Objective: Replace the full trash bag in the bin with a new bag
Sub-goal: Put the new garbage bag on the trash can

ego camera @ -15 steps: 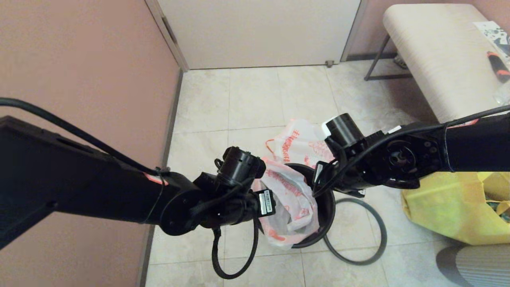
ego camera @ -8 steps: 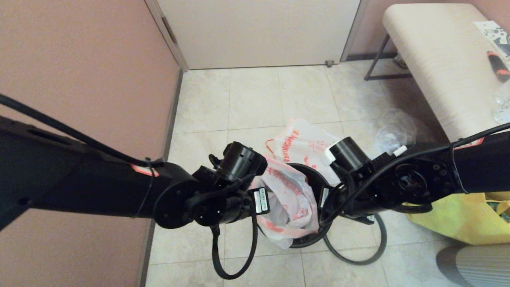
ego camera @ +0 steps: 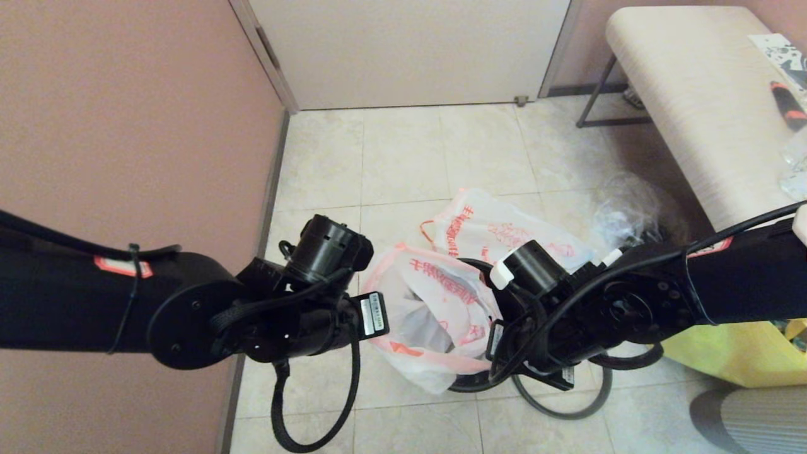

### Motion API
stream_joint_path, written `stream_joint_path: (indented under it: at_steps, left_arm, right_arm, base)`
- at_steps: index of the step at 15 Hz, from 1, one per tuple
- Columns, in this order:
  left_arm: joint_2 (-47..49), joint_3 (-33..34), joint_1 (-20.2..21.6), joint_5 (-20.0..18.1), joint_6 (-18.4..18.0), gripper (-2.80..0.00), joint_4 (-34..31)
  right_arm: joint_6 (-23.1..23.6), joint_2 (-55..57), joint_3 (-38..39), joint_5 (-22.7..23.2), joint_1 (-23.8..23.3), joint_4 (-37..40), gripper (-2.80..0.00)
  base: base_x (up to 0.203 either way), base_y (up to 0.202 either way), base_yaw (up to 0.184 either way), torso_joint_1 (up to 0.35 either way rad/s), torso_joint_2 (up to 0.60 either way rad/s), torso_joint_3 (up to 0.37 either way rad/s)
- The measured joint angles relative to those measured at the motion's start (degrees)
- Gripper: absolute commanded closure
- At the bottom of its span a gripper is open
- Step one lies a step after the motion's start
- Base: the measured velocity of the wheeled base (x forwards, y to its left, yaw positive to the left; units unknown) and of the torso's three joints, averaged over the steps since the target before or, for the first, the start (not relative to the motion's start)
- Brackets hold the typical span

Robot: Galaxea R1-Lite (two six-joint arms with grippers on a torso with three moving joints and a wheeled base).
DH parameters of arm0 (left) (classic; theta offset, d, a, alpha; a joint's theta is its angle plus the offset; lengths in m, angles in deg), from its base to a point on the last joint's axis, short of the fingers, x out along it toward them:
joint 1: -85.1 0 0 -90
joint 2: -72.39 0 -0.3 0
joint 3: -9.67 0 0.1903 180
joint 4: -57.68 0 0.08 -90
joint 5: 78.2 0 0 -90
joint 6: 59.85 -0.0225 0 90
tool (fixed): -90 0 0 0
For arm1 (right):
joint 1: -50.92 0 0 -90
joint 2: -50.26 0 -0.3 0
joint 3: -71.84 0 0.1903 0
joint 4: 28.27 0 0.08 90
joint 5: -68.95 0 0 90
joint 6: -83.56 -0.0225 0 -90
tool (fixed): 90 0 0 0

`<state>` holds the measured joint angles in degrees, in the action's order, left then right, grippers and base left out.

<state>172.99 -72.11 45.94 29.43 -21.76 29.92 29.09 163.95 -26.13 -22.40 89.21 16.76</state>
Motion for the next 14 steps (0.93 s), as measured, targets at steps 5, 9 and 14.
stream_joint_path:
  at_steps: [5,9,14]
  left_arm:
    - [-2.7,8.0,1.9,-0.4,0.3,0.0,1.7]
    - [-4.2,13.7,2.4,-0.1,0.4,0.0,8.2]
    - [-6.8,15.3,2.6,-0.1,0.5,0.0,7.9]
  right_arm:
    - [-2.1,1.7,-0.4,6.3,-3.0,-0.4,-2.8]
    - [-5.5,4.6,-3.8,10.8,-4.6,0.1,-2.8]
    - [-6.3,10.0,-11.9,10.9,-5.3,4.5,0.0]
  base:
    - [0.0,0.0,0.0,0.0,0.0,0.0]
    - [0.0,0.0,0.0,0.0,0.0,0.0]
    - [0.0,0.0,0.0,0.0,0.0,0.0]
